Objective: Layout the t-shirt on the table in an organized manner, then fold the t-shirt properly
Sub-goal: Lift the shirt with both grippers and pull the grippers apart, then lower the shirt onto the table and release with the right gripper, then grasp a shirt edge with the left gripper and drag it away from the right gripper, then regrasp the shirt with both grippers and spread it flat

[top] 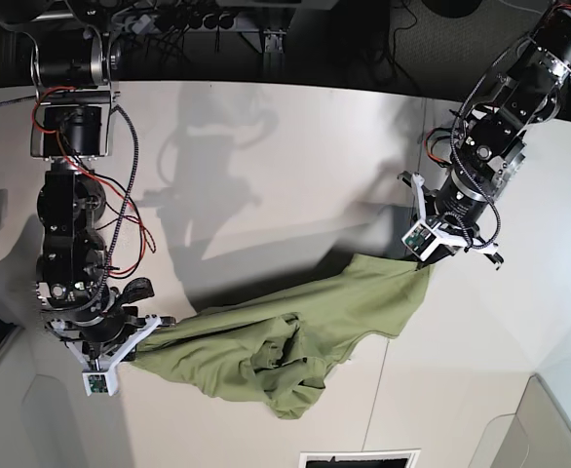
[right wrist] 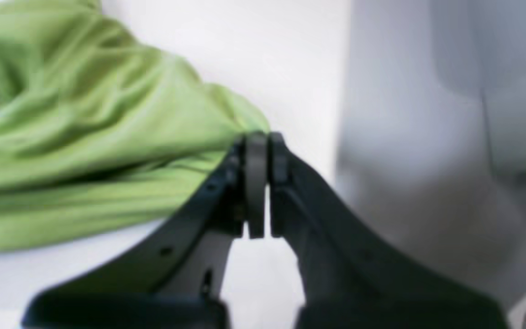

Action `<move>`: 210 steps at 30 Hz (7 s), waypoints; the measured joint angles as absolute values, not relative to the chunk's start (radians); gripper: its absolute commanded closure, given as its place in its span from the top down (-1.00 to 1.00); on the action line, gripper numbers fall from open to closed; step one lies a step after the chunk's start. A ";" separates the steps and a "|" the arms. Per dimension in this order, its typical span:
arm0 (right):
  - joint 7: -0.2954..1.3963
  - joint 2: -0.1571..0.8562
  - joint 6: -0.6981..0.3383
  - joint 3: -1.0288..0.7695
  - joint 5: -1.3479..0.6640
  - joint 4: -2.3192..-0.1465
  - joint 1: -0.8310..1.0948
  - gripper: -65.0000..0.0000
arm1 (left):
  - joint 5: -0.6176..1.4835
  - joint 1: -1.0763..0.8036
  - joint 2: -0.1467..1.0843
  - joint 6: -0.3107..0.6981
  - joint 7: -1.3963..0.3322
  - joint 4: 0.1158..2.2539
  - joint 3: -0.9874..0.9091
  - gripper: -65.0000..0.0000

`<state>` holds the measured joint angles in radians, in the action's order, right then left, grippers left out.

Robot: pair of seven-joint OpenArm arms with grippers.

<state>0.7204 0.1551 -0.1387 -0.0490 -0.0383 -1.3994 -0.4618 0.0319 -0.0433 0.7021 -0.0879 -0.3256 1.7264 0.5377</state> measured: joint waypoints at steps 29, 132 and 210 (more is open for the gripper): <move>0.595 -0.064 -0.261 0.044 -0.168 -1.379 -0.233 0.10 | 0.012 -0.069 0.714 -0.104 -0.450 1.744 0.533 -0.59; 0.760 0.014 -0.297 -0.467 -0.242 -1.750 -0.021 0.20 | 0.009 -0.069 0.615 -0.107 -0.434 1.747 0.532 -0.68; 0.646 0.090 -0.419 -0.297 -0.319 -1.495 -0.162 -0.11 | 0.375 0.413 0.297 0.276 -0.532 1.064 0.521 -0.92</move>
<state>0.6464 0.0898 -0.4194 -0.2970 -0.3195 -1.4948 -0.1623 0.3748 0.4129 0.2966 0.2760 -0.5320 1.0637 0.5213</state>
